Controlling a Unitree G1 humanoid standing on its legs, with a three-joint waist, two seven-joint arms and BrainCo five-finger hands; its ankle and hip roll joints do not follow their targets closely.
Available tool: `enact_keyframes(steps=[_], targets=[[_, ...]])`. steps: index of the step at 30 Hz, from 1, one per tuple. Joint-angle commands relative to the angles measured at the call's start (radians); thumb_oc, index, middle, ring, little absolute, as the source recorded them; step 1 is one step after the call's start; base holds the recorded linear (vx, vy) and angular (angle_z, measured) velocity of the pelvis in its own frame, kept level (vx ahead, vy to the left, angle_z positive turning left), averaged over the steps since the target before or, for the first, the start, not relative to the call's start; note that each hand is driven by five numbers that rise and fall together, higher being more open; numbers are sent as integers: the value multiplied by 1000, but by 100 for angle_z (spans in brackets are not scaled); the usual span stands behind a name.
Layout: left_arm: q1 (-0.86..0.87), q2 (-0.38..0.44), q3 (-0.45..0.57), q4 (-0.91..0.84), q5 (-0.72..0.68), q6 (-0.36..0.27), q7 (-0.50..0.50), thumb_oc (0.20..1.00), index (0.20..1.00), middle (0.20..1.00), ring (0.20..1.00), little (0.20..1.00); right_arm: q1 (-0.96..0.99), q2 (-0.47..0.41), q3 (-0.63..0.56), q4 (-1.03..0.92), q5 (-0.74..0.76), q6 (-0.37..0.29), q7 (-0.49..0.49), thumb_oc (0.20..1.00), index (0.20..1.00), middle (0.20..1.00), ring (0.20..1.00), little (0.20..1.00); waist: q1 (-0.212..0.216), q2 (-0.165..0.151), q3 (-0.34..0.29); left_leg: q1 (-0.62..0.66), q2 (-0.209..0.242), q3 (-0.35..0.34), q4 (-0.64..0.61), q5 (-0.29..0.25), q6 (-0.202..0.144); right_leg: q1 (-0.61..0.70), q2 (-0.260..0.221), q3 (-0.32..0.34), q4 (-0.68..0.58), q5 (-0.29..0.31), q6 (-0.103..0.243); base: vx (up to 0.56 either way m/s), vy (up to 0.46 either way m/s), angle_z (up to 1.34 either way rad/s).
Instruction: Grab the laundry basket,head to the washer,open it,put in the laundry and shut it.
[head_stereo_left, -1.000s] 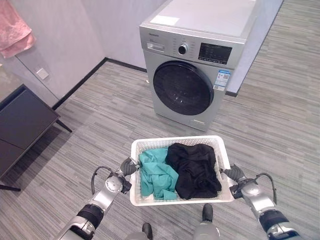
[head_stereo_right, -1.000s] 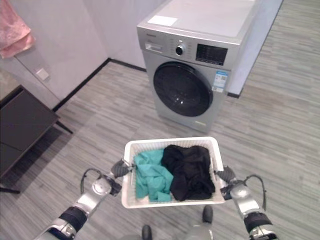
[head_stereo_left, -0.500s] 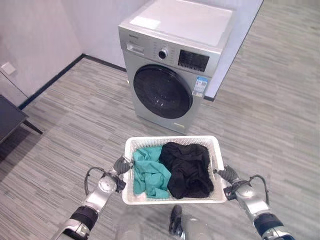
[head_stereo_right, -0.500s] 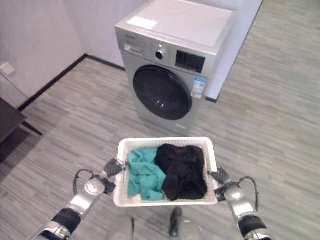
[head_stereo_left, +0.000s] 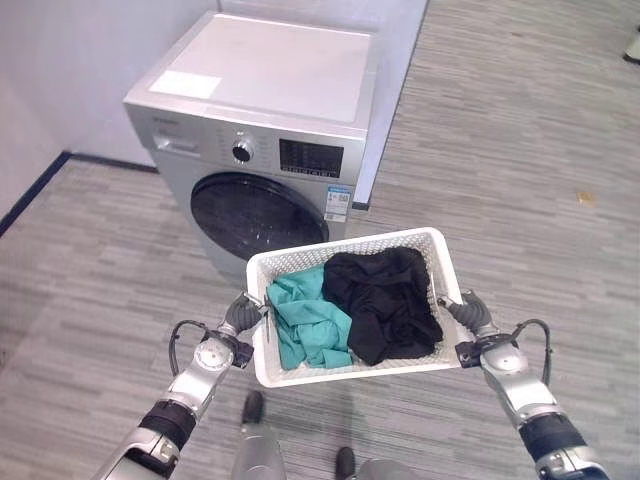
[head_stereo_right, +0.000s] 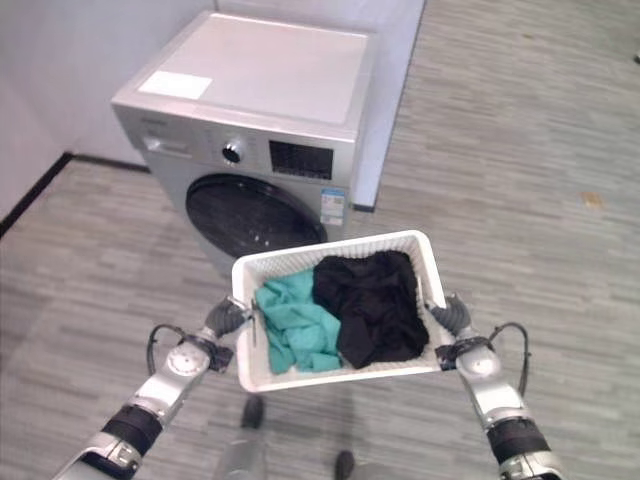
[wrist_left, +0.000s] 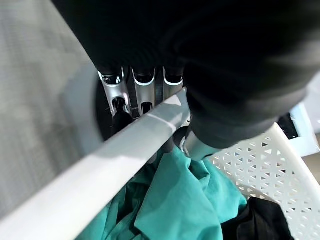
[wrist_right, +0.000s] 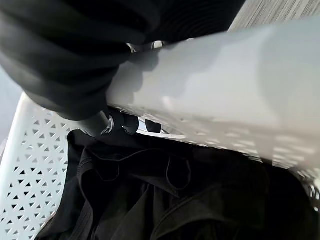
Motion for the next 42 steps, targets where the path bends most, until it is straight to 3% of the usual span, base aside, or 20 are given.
enact_keyframes(steps=[1, 4, 6, 8, 9, 10, 11, 14, 16, 17, 18, 20, 22, 28, 29, 32, 34, 37, 39, 42], targets=[[-14, 103, 67, -106, 24, -72, 11, 200, 200, 200, 200, 200, -16, -36, -112, -47, 16, -72, 25, 200, 200, 200, 200, 200, 46, -8, -108, 1, 12, 28, 128, -169, 19, -105, -226, 40, 76, 190, 105, 105, 373, -47], [-15, 150, 95, -160, 47, -67, 7, 200, 200, 200, 200, 200, -12, -40, -125, -52, 11, -69, 28, 200, 200, 200, 200, 200, 48, -8, -107, 24, -9, 68, 116, -185, 45, -136, -246, 28, 119, 225, 105, 29, 221, -61], [-29, 222, 144, -274, 82, -67, -4, 200, 200, 200, 200, 200, -8, -56, -161, -92, 1, -73, 32, 200, 200, 200, 200, 200, 53, -5, -100, 45, -32, 104, 103, -196, 73, -165, -276, -56, 160, 271, 106, 20, 320, -33], [-25, 246, 170, -319, 94, -64, -10, 200, 200, 200, 200, 200, 2, -64, -177, -112, -10, -69, 40, 200, 200, 200, 200, 200, 57, -6, -98, 55, -43, 111, 92, -199, 79, -163, -287, -88, 153, 276, 110, 2, 204, -34], [-19, 276, 223, -373, 106, -71, -10, 200, 200, 200, 200, 200, 5, -75, -204, -142, -27, -69, 45, 200, 200, 200, 200, 200, 76, -11, -97, 64, -57, 129, 85, -205, 85, -167, -326, -167, 141, 317, 121, -8, 174, -11], [-15, 277, 227, -379, 107, -68, -11, 200, 200, 200, 200, 200, 6, -74, -205, -145, -28, -68, 47, 200, 200, 200, 200, 200, 74, -12, -96, 65, -58, 128, 84, -205, 87, -165, -327, -169, 137, 320, 122, -21, 166, -19], [-16, 303, 277, -415, 128, -72, -11, 200, 200, 200, 200, 200, 11, -88, -219, -171, -52, -64, 65, 200, 200, 200, 200, 200, 92, -14, -103, 70, -66, 142, 73, -215, 94, -151, -338, -229, 121, 295, 119, 22, 88, -27], [-19, 312, 316, -437, 178, -77, 5, 200, 200, 200, 200, 200, -1, -112, -234, -221, -42, -66, 92, 200, 200, 200, 200, 200, 83, -24, -105, 83, -75, 136, 73, -224, 109, -167, -203, -162, 106, 167, 96, 30, 79, -18], [-14, 315, 329, -451, 180, -79, 7, 200, 200, 200, 200, 200, -21, -121, -227, -233, -35, -73, 91, 200, 200, 200, 200, 200, 95, -27, -106, 83, -77, 150, 66, -219, 110, -176, -187, -183, 94, 169, 91, 10, 11, -16], [-11, 331, 361, -493, 176, -79, 8, 200, 200, 200, 200, 200, -63, -142, -222, -264, -17, -80, 101, 200, 200, 200, 200, 200, 109, -28, -103, 95, -73, 163, 51, -217, 109, -211, -155, -262, 97, 162, 81, 33, -37, -43], [-4, 335, 380, -506, 177, -79, 6, 200, 200, 200, 200, 200, -70, -144, -225, -276, -1, -82, 107, 200, 200, 200, 200, 200, 105, -30, -104, 99, -68, 164, 45, -218, 107, -219, -142, -278, 87, 157, 79, 48, -75, -72], [-11, 345, 396, -517, 170, -90, 3, 200, 200, 200, 200, 200, -84, -147, -227, -300, 19, -93, 107, 200, 200, 200, 200, 200, 93, -38, -100, 106, -61, 150, 53, -227, 99, -205, -100, -239, 46, 128, 76, 76, -99, -40], [-71, 344, 363, -490, 162, -95, 9, 200, 200, 200, 200, 200, -106, -173, -222, -310, 35, -95, 118, 200, 200, 200, 200, 200, 89, -55, -99, 105, -68, 146, 63, -226, 91, -169, -55, -170, -6, 116, 59, 42, -85, 17], [-274, 323, 232, -341, 93, -93, 29, 200, 200, 200, 200, 200, -261, -272, -123, -234, 42, -75, 106, 200, 200, 200, 200, 200, 109, -70, -115, 59, -49, 136, 215, -229, 33, -68, -22, -210, -97, 94, 24, 72, -96, 23], [-367, 315, 190, -280, 71, -85, 59, 200, 200, 200, 200, 200, -358, -315, -55, -204, 56, -64, 107, 200, 200, 200, 200, 200, 119, -71, -90, -9, -33, 125, 378, -159, -13, -48, -16, -231, -107, 90, 0, -48, -68, 33], [-474, 320, 138, -197, 37, -72, 86, 200, 200, 200, 200, 200, -486, -340, 39, -146, 93, -57, 98, 200, 200, 200, 200, 200, 138, -76, -73, -93, -12, 88, 524, -84, -41, -11, 2, -231, -125, 74, -24, 13, -27, 9], [-567, 345, 94, -130, 4, -64, 101, 200, 200, 200, 200, 200, -573, -338, 112, -81, 108, -49, 84, 200, 200, 200, 200, 200, 139, -76, -79, -101, 62, 85, 441, -91, -38, -1, -4, -246, -136, 64, -11, 114, 97, 0], [-720, 388, -19, 17, -64, -66, 112, 200, 200, 200, 200, 200, -698, -302, 218, 28, 128, -54, 53, 200, 200, 200, 200, 200, 145, -72, -89, -76, 169, 59, 199, -72, -42, 6, -28, -237, -138, 45, 26, 137, 174, 12], [-811, 384, -105, 98, -79, -68, 114, 200, 200, 200, 200, 200, -746, -291, 256, 81, 130, -50, 41, 200, 200, 200, 200, 200, 141, -63, -92, -75, 196, 51, 101, -17, -60, 17, -45, -234, -132, 36, 42, 180, 288, 30], [-868, 325, -194, 176, -79, -68, 106, 200, 200, 200, 200, 200, -779, -266, 290, 155, 132, -28, 44, 200, 200, 200, 200, 200, 137, -49, -116, -75, 130, 36, 128, -65, -62, 30, -100, -235, -97, 42, 61, 217, 382, 1]])
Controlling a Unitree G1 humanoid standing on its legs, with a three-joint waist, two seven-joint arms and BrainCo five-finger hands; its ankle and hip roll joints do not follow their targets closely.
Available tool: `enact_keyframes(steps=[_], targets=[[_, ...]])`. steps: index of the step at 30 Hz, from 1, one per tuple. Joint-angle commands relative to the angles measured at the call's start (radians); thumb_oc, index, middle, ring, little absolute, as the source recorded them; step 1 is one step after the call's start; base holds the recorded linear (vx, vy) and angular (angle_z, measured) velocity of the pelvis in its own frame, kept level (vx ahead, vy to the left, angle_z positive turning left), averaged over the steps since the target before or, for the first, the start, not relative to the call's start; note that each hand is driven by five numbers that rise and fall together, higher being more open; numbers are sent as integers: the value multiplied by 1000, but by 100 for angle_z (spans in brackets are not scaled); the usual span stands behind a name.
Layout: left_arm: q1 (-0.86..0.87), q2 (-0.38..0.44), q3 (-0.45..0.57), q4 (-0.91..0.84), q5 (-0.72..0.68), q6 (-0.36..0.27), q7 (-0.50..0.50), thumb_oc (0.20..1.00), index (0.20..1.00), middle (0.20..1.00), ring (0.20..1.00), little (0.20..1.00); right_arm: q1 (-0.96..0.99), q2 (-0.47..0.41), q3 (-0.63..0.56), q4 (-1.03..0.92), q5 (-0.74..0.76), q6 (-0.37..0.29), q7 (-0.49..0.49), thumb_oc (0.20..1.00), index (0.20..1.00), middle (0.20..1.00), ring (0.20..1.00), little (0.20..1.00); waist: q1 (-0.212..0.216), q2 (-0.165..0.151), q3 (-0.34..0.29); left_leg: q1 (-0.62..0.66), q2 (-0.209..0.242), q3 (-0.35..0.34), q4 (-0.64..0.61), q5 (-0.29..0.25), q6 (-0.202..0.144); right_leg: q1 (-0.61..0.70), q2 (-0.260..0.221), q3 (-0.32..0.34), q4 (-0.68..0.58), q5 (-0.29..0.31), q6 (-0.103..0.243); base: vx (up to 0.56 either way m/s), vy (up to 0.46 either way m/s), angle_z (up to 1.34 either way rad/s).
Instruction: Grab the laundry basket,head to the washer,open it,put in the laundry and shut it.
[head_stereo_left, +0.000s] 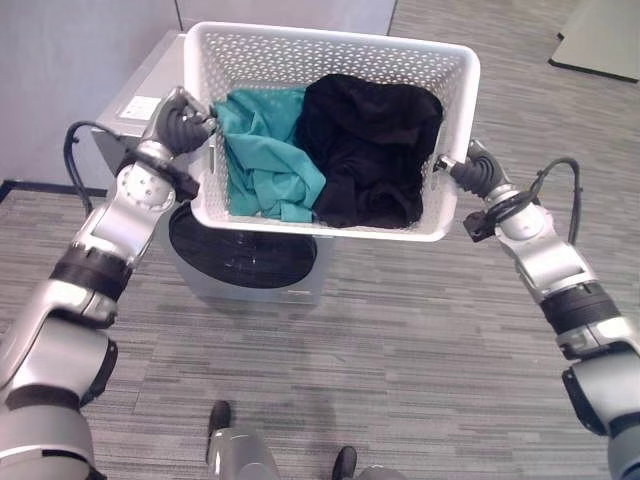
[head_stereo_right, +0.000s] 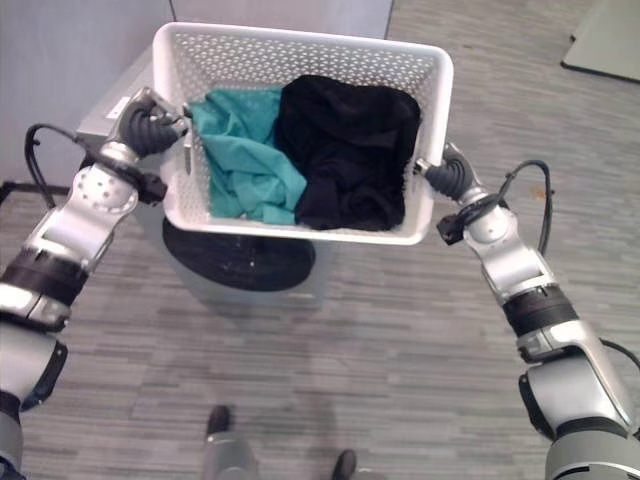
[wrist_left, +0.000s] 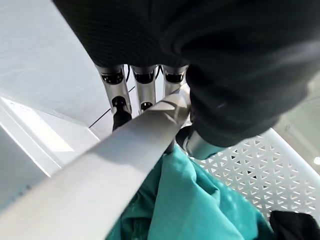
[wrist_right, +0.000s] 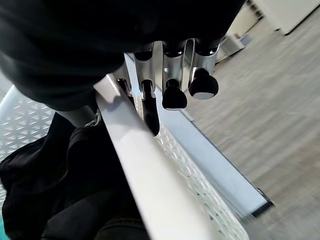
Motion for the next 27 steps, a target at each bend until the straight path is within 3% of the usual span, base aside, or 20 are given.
enact_keyframes(steps=[1, 3, 4, 6, 8, 12, 16, 18, 20, 22, 24, 25, 27], targets=[[-121, -87, -14, 80, -54, -54, 36, 200, 200, 200, 200, 200, -88, -49, 37, 43, 28, -45, -18, 200, 200, 200, 200, 200, 44, 40, -122, 61, -139, 23, 68, -33, 60, -10, -144, 57, 184, -105, 72, 208, 418, -14], [-165, -142, -85, 162, -58, -46, 22, 200, 200, 200, 200, 200, -143, -34, 81, 149, 25, -21, -13, 200, 200, 200, 200, 200, 40, 38, -121, 89, -199, 43, 83, -78, 103, -54, -189, 96, 319, -70, 75, 207, 452, 17], [-188, -180, -120, 220, -55, -42, 15, 200, 200, 200, 200, 200, -172, -25, 99, 239, 32, -10, -3, 200, 200, 200, 200, 200, 27, 41, -121, 109, -231, 62, 78, -92, 133, -87, -213, 126, 405, -14, 84, 184, 463, 40], [-225, -229, -176, 333, -42, -30, 8, 200, 200, 200, 200, 200, -250, 1, 147, 380, 47, 7, 9, 200, 200, 200, 200, 200, 4, 54, -114, 141, -255, 83, 65, -97, 169, -154, -227, 168, 529, 74, 86, 162, 418, 14], [-252, -268, -203, 460, -48, -24, -3, 200, 200, 200, 200, 200, -338, 40, 196, 514, 60, 5, 23, 200, 200, 200, 200, 200, -6, 71, -103, 182, -264, 114, 44, -106, 190, -216, -245, 165, 604, 100, 93, 203, 311, -44], [-293, -313, -228, 548, -53, -30, -7, 200, 200, 200, 200, 200, -443, 37, 252, 675, 102, 7, 33, 200, 200, 200, 200, 200, -35, 75, -106, 238, -291, 101, -10, -111, 190, -296, -164, 132, 456, 56, 82, 256, 122, -32], [-296, -320, -230, 557, -49, -32, -8, 200, 200, 200, 200, 200, -469, 32, 264, 729, 110, 6, 37, 200, 200, 200, 200, 200, -47, 68, -102, 274, -298, 91, -28, -131, 178, -314, -152, 90, 303, 65, 91, 198, -25, 9], [-303, -328, -227, 573, -35, -41, -11, 200, 200, 200, 200, 200, -501, 10, 278, 768, 110, 14, 54, 200, 200, 200, 200, 200, -74, 45, -97, 326, -310, 64, -30, -183, 160, -342, -144, 130, 76, 135, 128, 541, -117, 34], [-302, -347, -236, 578, -23, -40, -12, 200, 200, 200, 200, 200, -511, -12, 303, 785, 94, 23, 76, 200, 200, 200, 200, 200, -92, 26, -109, 368, -320, 48, -13, -234, 155, -329, -131, 186, 60, 147, 130, 538, -82, 43], [-288, -360, -233, 587, -17, -43, -12, 200, 200, 200, 200, 200, -500, -19, 308, 799, 87, 25, 79, 200, 200, 200, 200, 200, -107, 22, -133, 398, -312, 38, 13, -251, 147, -315, -114, 195, 89, 147, 119, 426, -86, 67], [-265, -368, -226, 599, -22, -48, -16, 200, 200, 200, 200, 200, -483, -26, 309, 805, 81, 25, 81, 200, 200, 200, 200, 200, -128, 27, -154, 403, -280, 29, 105, -207, 111, -294, -80, 190, 111, 128, 99, 480, -212, 80], [-283, -366, -237, 607, -15, -40, -14, 200, 200, 200, 200, 200, -485, -3, 307, 814, 86, 20, 77, 200, 200, 200, 200, 200, -121, 18, -153, 297, -246, 38, 367, -99, 74, -237, -57, 150, 90, 105, 61, 385, -308, 79], [-304, -346, -233, 602, -27, -38, -13, 200, 200, 200, 200, 200, -496, 20, 309, 807, 96, 12, 65, 200, 200, 200, 200, 200, -90, -1, -130, 199, -255, 30, 538, -34, 79, -195, -40, 153, 69, 91, 29, 210, -239, 27]])
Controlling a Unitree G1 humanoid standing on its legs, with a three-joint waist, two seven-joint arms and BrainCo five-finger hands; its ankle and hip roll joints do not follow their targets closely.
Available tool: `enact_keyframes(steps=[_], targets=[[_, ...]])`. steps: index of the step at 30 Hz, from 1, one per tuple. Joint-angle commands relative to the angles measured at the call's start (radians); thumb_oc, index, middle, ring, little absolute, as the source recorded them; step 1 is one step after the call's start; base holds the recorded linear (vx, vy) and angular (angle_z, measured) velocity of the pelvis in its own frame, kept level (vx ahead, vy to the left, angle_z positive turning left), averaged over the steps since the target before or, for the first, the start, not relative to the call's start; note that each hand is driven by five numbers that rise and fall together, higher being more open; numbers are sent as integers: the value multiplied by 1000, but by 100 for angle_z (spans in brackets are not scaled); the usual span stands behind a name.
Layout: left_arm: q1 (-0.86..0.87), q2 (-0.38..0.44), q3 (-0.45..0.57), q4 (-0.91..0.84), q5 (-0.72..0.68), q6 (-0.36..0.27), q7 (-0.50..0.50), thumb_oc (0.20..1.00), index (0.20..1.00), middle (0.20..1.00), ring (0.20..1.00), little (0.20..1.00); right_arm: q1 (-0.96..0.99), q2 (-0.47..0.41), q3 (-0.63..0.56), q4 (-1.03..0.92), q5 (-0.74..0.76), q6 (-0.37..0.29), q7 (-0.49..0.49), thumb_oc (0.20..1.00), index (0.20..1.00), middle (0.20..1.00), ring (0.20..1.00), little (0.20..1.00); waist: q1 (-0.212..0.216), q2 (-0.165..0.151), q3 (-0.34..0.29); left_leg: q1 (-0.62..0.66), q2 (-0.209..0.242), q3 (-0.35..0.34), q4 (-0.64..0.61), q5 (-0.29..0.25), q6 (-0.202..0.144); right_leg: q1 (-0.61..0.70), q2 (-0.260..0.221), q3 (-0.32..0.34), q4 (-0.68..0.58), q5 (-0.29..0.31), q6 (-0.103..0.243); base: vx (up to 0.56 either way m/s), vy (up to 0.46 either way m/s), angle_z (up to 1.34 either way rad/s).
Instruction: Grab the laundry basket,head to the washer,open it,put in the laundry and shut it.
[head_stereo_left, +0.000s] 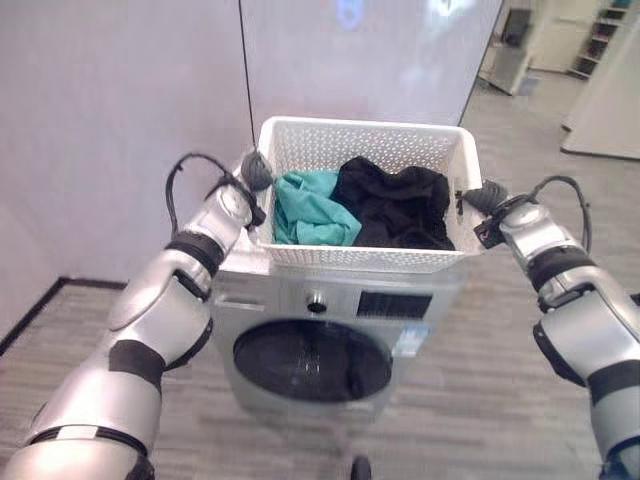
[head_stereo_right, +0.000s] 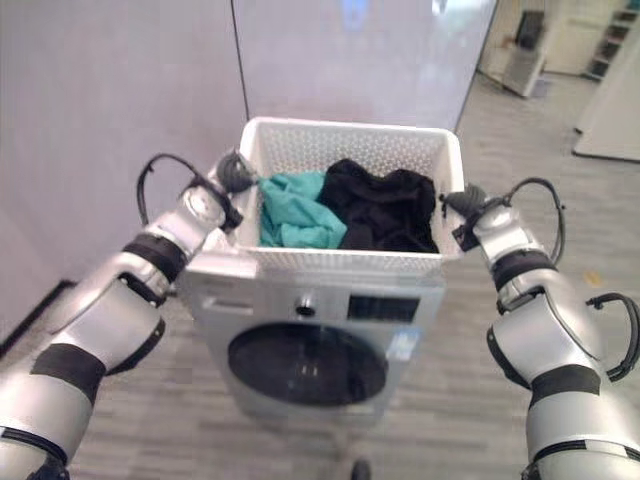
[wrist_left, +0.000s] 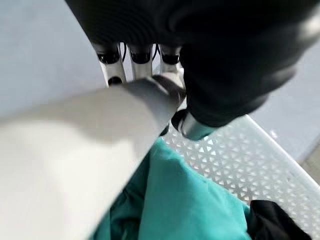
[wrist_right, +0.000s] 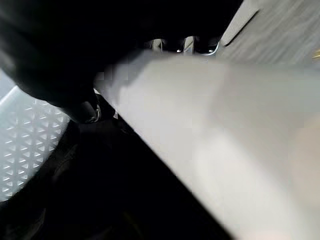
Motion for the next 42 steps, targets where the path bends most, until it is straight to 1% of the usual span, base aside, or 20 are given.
enact_keyframes(steps=[1, 3, 5, 6, 7, 8, 9, 10, 20, 25, 29, 32, 33, 35, 36, 37, 38, 39, 40, 42], targets=[[-125, 100, -36, -5, -2, -59, 3, 200, 200, 200, 200, 200, -170, -60, 32, 68, -3, -50, -73, 200, 200, 200, 200, 200, 41, -29, 113, -96, 72, 5, 231, 262, -34, 58, -31, 49, -28, -49, 76, 135, -134, -65], [-136, 98, -33, -5, -21, -56, 5, 200, 200, 200, 200, 200, -170, -42, 46, 55, 0, -53, -76, 200, 200, 200, 200, 200, 65, -48, 125, -168, 83, 8, 206, 248, -20, 82, -36, 59, -32, -70, 72, 151, -59, -65], [-132, 105, -28, -7, -28, -56, 0, 200, 200, 200, 200, 200, -151, -24, 66, 29, -13, -53, -64, 200, 200, 200, 200, 200, 86, -51, 131, -185, 106, 9, 89, 220, -11, 104, -29, 75, -34, -95, 77, 157, 14, -16], [-131, 105, -28, -7, -28, -56, -1, 200, 200, 200, 200, 200, -150, -23, 67, 28, -13, -52, -64, 200, 200, 200, 200, 200, 89, -51, 134, -179, 107, 12, 86, 219, -11, 107, -28, 77, -34, -96, 77, 206, 81, -38], [-122, 126, -27, -30, -29, -57, -4, 200, 200, 200, 200, 200, -124, -25, 71, -23, -30, -52, -54, 200, 200, 200, 200, 200, 102, -37, 129, -181, 118, -24, -96, 224, -17, 122, -15, 93, -26, -120, 80, 151, 63, -42], [-121, 126, -27, -31, -29, -57, -4, 200, 200, 200, 200, 200, -122, -26, 71, -25, -30, -51, -54, 200, 200, 200, 200, 200, 104, -37, 132, -171, 119, -23, -104, 226, -18, 127, -15, 94, -26, -123, 80, 274, 130, -41], [-104, 135, -24, -33, -20, -55, -1, 200, 200, 200, 200, 200, -80, -16, 64, -56, -35, -52, -45, 200, 200, 200, 200, 200, 97, -18, 119, -109, 136, -25, -231, 223, -23, 140, 6, 98, -19, -141, 80, 244, 99, -42], [-90, 143, -36, -13, 7, -46, 8, 200, 200, 200, 200, 200, -33, -5, 63, -85, -45, -46, -32, 200, 200, 200, 200, 200, 94, -17, 102, -67, 134, -32, -277, 211, -25, 151, 8, 103, -20, -145, 82, 272, 130, -38], [-107, 153, -117, 125, 142, -10, -16, 200, 200, 200, 200, 200, -23, 93, 129, -82, -79, -26, 48, 200, 200, 200, 200, 200, 99, -13, 72, 43, 141, 30, -382, 194, -11, 161, -5, 129, -10, -151, 105, 62, 62, -25], [-151, 152, -169, 150, 189, 1, -31, 200, 200, 200, 200, 200, -64, 121, 153, -19, -94, -20, 60, 200, 200, 200, 200, 200, 101, -10, 71, 50, 141, 35, -395, 193, -8, 157, -12, 127, -10, -148, 112, 1, 22, -3], [-220, 179, -263, 170, 294, 14, -58, 200, 200, 200, 200, 200, -101, 133, 178, 24, -107, -16, 80, 200, 200, 200, 200, 200, 108, -3, 72, 55, 140, 36, -412, 194, -7, 152, -22, 115, -8, -148, 120, 3, 16, 0], [-229, 187, -270, 154, 298, 12, -70, 200, 200, 200, 200, 200, -101, 137, 178, 50, -115, -17, 78, 200, 200, 200, 200, 200, 116, -1, 77, 52, 140, 32, -415, 194, -7, 150, -27, 107, -5, -149, 123, 0, 0, 0], [-230, 189, -270, 150, 294, 11, -75, 222, 222, 222, 222, 222, -97, 137, 179, 60, -118, -17, 80, 200, 200, 200, 200, 200, 118, 1, 79, 50, 139, 29, -414, 195, -7, 150, -28, 104, -5, -151, 123, -1, 15, 4], [-220, 193, -269, 139, 290, 11, -88, 404, 404, 404, 404, 404, -84, 136, 182, 67, -126, -13, 96, 200, 200, 200, 200, 200, 123, 2, 81, 48, 139, 25, -415, 195, -7, 150, -30, 95, -3, -153, 123, 1, 9, 5], [-219, 193, -268, 138, 290, 11, -88, 404, 404, 404, 404, 404, -84, 136, 182, 67, -126, -13, 96, 200, 200, 200, 200, 200, 122, 2, 80, 48, 139, 24, -415, 195, -7, 150, -30, 95, -3, -153, 123, 7, 4, 7], [-215, 193, -264, 134, 284, 11, -94, 482, 482, 482, 482, 482, -81, 135, 182, 71, -125, -12, 101, 216, 216, 216, 216, 216, 124, 2, 81, 47, 138, 23, -416, 196, -8, 151, -31, 91, -2, -153, 123, 9, 2, 22], [-211, 192, -262, 130, 279, 11, -101, 853, 853, 853, 853, 853, -78, 132, 182, 78, -126, -8, 110, 388, 388, 388, 388, 388, 125, 3, 82, 47, 138, 21, -418, 197, -8, 151, -31, 87, -1, -153, 123, 22, 4, 21], [-202, 191, -265, 128, 282, 14, -118, 1000, 1000, 1000, 1000, 1000, -76, 125, 183, 90, -124, -4, 124, 922, 922, 922, 922, 922, 130, 4, 82, 47, 137, 17, -421, 197, -8, 152, -33, 81, -1, -152, 124, 17, 4, 17], [-203, 190, -267, 130, 288, 17, -119, 1000, 1000, 1000, 1000, 1000, -78, 122, 182, 98, -122, -5, 126, 1000, 1000, 1000, 1000, 1000, 132, 4, 83, 48, 137, 16, -423, 198, -8, 151, -34, 78, -1, -152, 125, 0, 0, 0], [-202, 191, -274, 141, 296, 20, -126, 1000, 1000, 1000, 1000, 1000, -86, 118, 177, 119, -112, -7, 123, 1000, 1000, 1000, 1000, 1000, 136, 7, 84, 49, 138, 14, -424, 199, -8, 151, -36, 73, -1, -151, 126, 5, -1, 2]])
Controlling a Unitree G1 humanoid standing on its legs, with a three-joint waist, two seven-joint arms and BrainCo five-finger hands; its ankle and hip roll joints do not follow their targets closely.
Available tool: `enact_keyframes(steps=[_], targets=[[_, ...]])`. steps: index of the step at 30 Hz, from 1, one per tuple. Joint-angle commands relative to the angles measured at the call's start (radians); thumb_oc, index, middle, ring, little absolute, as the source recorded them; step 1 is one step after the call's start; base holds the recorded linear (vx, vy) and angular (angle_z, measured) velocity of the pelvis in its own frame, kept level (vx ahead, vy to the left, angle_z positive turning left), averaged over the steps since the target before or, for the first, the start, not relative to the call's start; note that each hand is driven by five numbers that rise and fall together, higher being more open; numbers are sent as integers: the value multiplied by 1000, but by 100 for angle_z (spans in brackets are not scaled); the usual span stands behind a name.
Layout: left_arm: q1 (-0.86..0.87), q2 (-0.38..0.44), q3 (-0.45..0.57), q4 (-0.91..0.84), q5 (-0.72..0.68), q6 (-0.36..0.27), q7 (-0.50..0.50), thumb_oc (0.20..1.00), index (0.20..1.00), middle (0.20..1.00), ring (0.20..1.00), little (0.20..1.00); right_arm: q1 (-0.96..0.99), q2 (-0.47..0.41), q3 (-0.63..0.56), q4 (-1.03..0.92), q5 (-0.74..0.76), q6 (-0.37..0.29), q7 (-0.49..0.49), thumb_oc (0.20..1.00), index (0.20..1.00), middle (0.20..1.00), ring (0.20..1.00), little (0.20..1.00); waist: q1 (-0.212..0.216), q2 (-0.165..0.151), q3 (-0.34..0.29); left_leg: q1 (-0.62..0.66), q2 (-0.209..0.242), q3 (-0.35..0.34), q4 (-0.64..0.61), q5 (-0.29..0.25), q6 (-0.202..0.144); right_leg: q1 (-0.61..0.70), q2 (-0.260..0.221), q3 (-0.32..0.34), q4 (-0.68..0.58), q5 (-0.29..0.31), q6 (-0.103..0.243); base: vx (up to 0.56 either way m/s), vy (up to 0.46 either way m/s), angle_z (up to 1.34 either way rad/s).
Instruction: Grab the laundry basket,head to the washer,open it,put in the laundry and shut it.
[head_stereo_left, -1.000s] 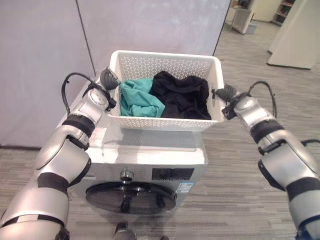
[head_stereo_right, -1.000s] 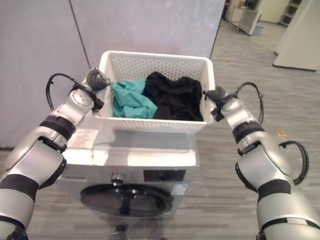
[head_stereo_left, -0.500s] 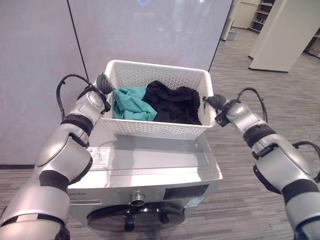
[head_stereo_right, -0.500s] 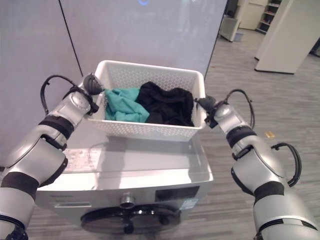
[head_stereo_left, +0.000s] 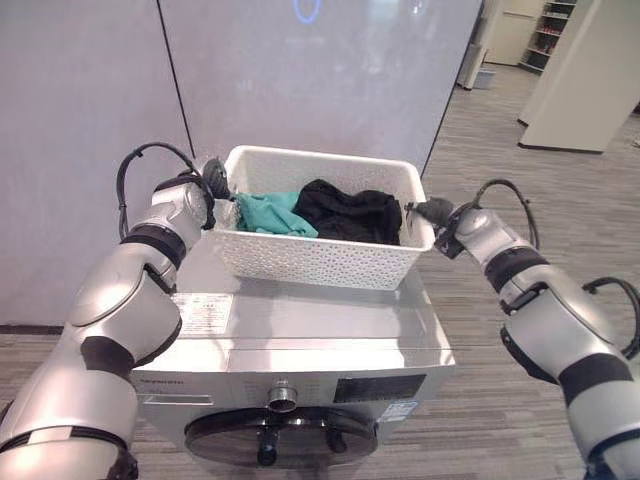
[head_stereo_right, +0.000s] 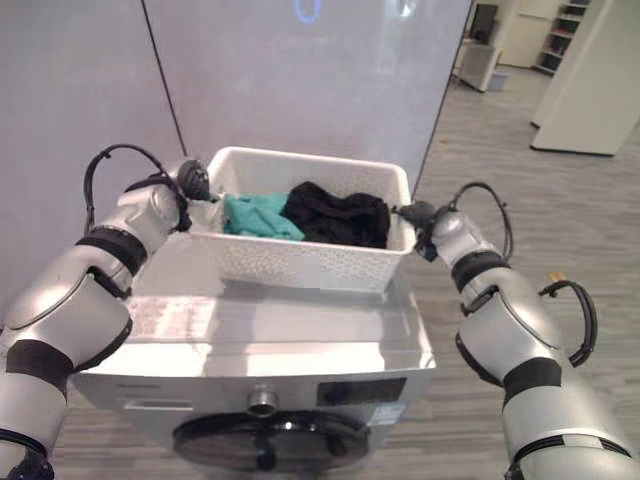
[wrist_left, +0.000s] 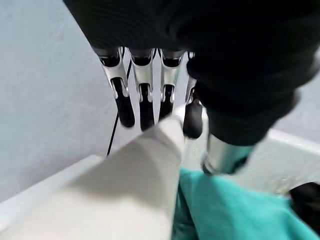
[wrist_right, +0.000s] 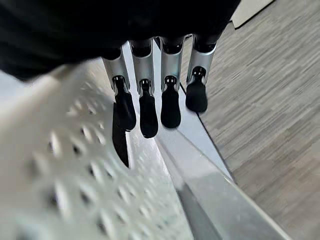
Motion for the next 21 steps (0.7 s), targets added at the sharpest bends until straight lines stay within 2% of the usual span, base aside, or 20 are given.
enact_keyframes(steps=[1, 4, 8, 9, 10, 15, 19, 20, 21], targets=[[-153, 22, -48, 111, 50, -21, 2, 1000, 1000, 1000, 1000, 1000, -78, -25, 34, 97, -5, -14, -4, 1000, 1000, 1000, 1000, 1000, 59, 25, 72, 98, 71, 11, 38, -104, -5, -94, -95, -73, 129, -30, 111, 0, 0, 0], [-148, 29, -25, 114, 23, -27, 30, 1000, 1000, 1000, 1000, 1000, -93, -37, -6, 107, 37, -41, -65, 1000, 1000, 1000, 1000, 1000, 69, 30, 73, 92, 67, 6, 39, -103, -5, -94, -97, -80, 131, -31, 112, -6, 4, 1], [-115, 72, 105, 43, -107, -63, 111, 1000, 1000, 1000, 1000, 1000, -57, -109, -113, 6, 158, -96, -151, 1000, 1000, 1000, 1000, 1000, 82, 37, 79, 83, 59, -9, 41, -104, -4, -89, -105, -97, 124, -31, 112, -9, 9, 12], [-113, 73, 106, 41, -107, -62, 111, 1000, 1000, 1000, 1000, 1000, -55, -110, -113, 4, 158, -96, -151, 1000, 1000, 1000, 1000, 1000, 82, 38, 79, 83, 59, -10, 41, -104, -4, -88, -105, -98, 124, -31, 112, -24, 13, 12], [-60, 161, 218, -113, -130, -74, 184, 1000, 1000, 1000, 1000, 1000, 8, -203, -227, -158, 225, -139, -216, 1000, 1000, 1000, 1000, 1000, 86, 36, 79, 68, 52, -16, 42, -100, -3, -95, -112, -106, 111, -19, 112, -24, 10, 3], [263, 347, 551, -595, -124, -100, 252, 1000, 1000, 1000, 1000, 1000, 278, -360, -489, -455, 204, -177, -284, 1000, 1000, 1000, 1000, 1000, 96, 35, 68, 70, 51, -16, 25, -109, -3, -86, -117, -119, 72, -8, 114, 5, 6, 7], [552, 408, 832, -770, -81, -113, 316, 1000, 1000, 1000, 1000, 1000, 501, -401, -677, -606, 182, -198, -291, 1000, 1000, 1000, 1000, 1000, 95, 30, 62, 75, 53, -10, 13, -109, -4, -77, -120, -119, 50, 4, 113, 33, -1, -5], [566, 407, 842, -779, -78, -110, 314, 1000, 1000, 1000, 1000, 1000, 506, -400, -676, -611, 181, -196, -292, 1000, 1000, 1000, 1000, 1000, 94, 34, 58, 80, 56, -9, 11, -114, -5, -72, -117, -119, 49, 0, 114, 9, 7, -6], [697, 421, 967, -834, -69, -117, 336, 1000, 1000, 1000, 1000, 1000, 594, -410, -746, -663, 166, -201, -287, 1000, 1000, 1000, 1000, 1000, 92, 28, 59, 79, 53, -7, 8, -111, -4, -74, -120, -115, 44, 8, 113, 41, 5, -8]])
